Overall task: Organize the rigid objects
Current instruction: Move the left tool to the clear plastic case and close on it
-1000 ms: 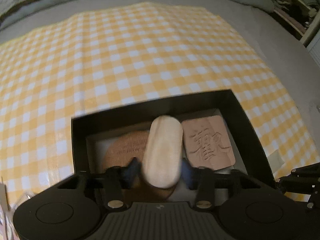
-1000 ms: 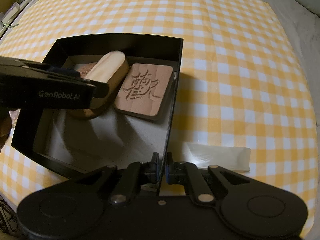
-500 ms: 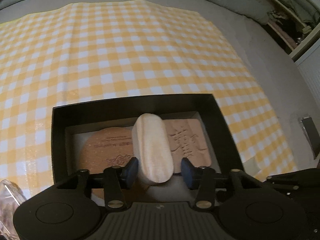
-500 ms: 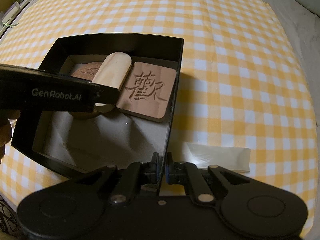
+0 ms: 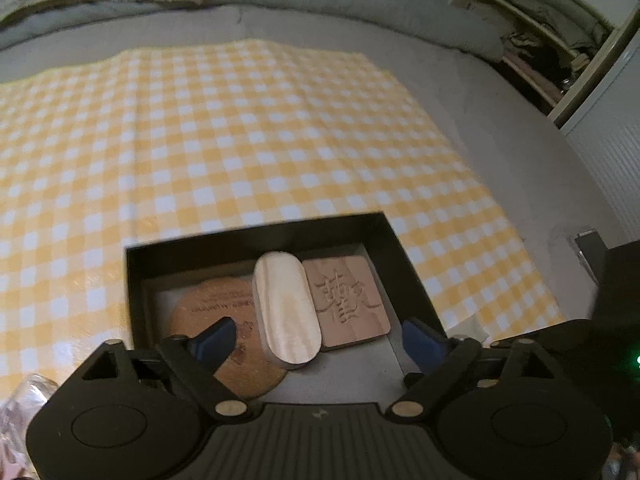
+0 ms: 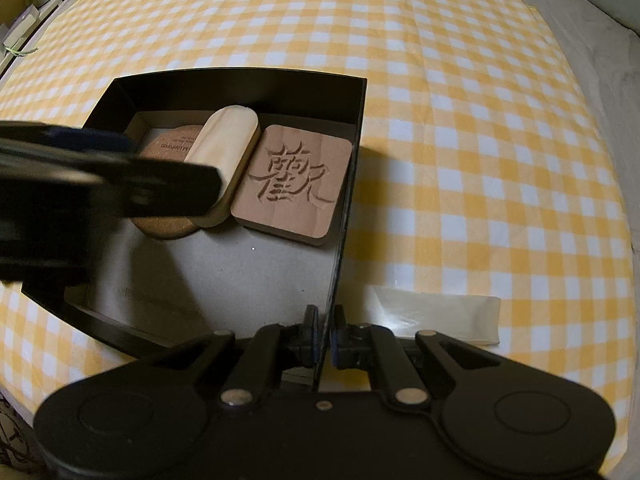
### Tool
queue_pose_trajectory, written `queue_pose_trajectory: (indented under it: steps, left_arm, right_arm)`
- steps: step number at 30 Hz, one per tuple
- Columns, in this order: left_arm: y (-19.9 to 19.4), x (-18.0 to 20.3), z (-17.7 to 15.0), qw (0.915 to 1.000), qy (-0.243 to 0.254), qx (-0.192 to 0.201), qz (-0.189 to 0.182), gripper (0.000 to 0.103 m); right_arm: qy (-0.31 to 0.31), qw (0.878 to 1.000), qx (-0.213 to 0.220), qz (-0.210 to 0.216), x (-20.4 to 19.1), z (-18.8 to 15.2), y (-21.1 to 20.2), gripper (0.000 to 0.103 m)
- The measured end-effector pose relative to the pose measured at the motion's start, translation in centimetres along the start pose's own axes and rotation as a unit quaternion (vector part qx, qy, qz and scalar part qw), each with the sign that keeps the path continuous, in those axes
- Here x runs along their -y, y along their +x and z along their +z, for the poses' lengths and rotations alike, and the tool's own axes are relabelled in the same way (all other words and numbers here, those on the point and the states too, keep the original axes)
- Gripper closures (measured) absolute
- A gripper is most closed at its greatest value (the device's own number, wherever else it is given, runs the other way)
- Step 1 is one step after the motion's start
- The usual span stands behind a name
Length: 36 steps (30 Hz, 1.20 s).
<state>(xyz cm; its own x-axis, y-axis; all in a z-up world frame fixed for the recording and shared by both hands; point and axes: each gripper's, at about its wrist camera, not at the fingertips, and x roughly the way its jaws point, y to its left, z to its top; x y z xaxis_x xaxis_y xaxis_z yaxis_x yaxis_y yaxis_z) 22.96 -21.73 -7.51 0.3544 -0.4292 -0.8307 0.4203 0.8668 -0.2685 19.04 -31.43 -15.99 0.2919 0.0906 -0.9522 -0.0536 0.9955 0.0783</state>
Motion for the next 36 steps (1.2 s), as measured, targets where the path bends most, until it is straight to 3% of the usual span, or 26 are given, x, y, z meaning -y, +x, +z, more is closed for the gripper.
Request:
queue_pose_trajectory:
  steps: [4, 12, 22, 30, 36]
  left_arm:
    - [-2.6, -0.6, 0.0, 0.9995, 0.012, 0.029, 0.004, 0.001]
    - [-7.9, -3.5, -0.9, 0.9973, 0.015, 0.071, 0.011, 0.0]
    - [-12.0, -9.0, -1.9, 0.9918, 0.01, 0.106, 0.07, 0.0]
    - [-13.0, -14.4, -3.4, 0.9897, -0.015, 0.097, 0.104, 0.0]
    - [-11.8, -16.7, -5.1, 0.9919, 0.021, 0.071, 0.103, 0.0]
  right_arm:
    - [-0.003, 1.0, 0.001, -0.003, 0.0, 0.0, -0.2, 0.097]
    - [-0.005, 1.0, 0.003, -0.005, 0.0, -0.1, -0.1, 0.097]
    - [-0.005, 1.0, 0.004, -0.006, 0.0, 0.0, -0.2, 0.097]
    - [-0.006, 1.0, 0.004, -0.007, 0.0, -0.1, -0.2, 0.097]
    - [-0.006, 1.0, 0.003, -0.008, 0.0, 0.0, -0.2, 0.097]
